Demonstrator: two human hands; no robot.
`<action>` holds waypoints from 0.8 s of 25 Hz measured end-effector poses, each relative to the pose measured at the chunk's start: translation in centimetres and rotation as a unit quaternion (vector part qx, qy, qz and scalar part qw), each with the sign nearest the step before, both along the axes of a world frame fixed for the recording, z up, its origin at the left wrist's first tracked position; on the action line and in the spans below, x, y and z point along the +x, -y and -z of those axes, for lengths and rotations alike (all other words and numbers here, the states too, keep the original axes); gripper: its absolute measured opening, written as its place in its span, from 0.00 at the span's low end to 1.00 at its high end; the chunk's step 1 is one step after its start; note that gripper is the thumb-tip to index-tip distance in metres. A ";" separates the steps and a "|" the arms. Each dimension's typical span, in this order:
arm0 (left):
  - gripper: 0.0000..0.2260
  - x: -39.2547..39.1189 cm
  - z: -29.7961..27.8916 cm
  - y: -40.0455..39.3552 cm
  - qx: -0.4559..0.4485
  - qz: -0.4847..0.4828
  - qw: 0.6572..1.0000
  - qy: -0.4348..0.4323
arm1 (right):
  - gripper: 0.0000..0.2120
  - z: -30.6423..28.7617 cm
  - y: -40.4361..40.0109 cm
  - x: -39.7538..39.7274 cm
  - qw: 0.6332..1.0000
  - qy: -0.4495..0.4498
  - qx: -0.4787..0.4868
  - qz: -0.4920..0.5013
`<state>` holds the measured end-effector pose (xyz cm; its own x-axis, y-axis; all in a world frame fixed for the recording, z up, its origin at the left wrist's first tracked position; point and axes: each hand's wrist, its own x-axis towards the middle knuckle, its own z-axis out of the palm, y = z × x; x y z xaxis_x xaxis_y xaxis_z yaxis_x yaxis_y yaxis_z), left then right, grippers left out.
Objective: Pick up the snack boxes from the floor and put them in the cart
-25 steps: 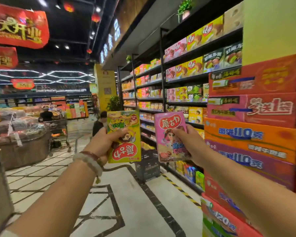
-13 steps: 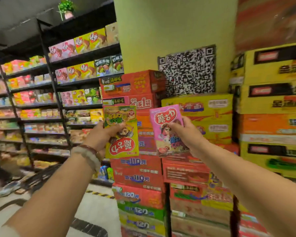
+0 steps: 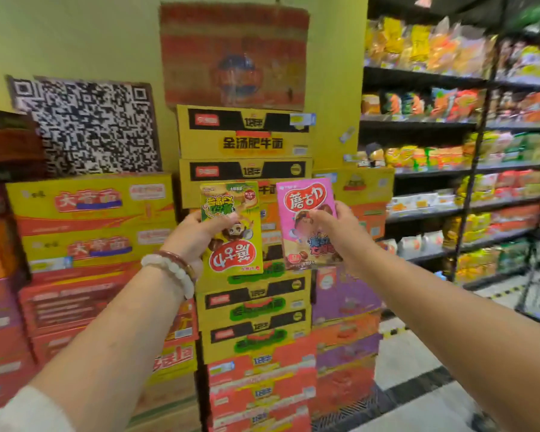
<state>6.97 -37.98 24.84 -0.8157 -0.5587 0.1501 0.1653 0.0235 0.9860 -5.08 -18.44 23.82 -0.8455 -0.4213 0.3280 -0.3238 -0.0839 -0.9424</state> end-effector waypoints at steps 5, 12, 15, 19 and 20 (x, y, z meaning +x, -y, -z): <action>0.51 -12.1 1.7 -9.6 0.035 0.112 0.993 0.023 | 0.14 1.2 -11.8 -7.9 0.993 0.001 0.008 0.121; 0.42 -27.5 3.1 -18.9 0.000 0.234 0.971 0.045 | 0.15 3.9 -22.0 -17.4 0.974 0.053 -0.021 0.221; 0.51 -34.2 3.1 -22.4 -0.004 0.300 0.952 0.062 | 0.10 4.4 -25.4 -21.0 0.958 0.064 -0.037 0.279; 0.23 -41.3 3.2 -28.0 -0.017 0.383 0.922 0.058 | 0.16 5.3 -30.2 -25.0 0.933 0.082 -0.055 0.347; 0.22 -43.2 3.5 -29.7 -0.020 0.402 0.913 0.064 | 0.17 5.6 -31.7 -26.0 0.925 0.082 -0.057 0.366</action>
